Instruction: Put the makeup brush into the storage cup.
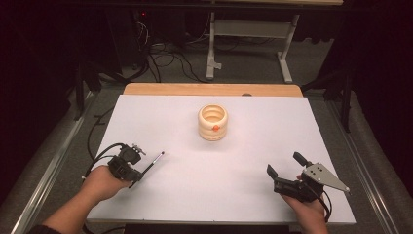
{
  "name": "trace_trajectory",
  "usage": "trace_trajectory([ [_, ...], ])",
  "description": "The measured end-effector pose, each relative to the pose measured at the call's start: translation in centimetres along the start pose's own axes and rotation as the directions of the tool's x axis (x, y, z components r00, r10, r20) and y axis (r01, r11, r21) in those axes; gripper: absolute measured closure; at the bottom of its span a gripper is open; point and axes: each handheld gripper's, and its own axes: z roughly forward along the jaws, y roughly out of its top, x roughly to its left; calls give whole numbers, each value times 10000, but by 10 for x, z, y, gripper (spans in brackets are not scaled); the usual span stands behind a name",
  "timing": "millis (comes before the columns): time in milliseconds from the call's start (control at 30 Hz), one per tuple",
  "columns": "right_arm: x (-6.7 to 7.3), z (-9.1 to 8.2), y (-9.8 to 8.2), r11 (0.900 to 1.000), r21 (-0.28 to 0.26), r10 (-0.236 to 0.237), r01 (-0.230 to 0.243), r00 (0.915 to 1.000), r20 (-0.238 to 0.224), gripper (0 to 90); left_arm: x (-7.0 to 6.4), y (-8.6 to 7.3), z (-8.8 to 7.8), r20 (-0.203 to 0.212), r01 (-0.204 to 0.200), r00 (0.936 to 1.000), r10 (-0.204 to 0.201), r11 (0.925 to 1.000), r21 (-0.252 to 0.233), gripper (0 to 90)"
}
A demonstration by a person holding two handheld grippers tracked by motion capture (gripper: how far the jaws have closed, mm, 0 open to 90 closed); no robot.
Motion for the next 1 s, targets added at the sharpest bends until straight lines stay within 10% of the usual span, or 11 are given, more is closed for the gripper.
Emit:
trace_trajectory([
  [800,0,0,-1,10000,38,86,-86,10000,17,21,-3,10,-4,293,326,9992,-275,9815,-1888,835],
  [1000,0,0,-1,10000,20,-5,5,10000,14,21,-6,10,-1,472,466,9982,-357,9660,-2542,835],
])
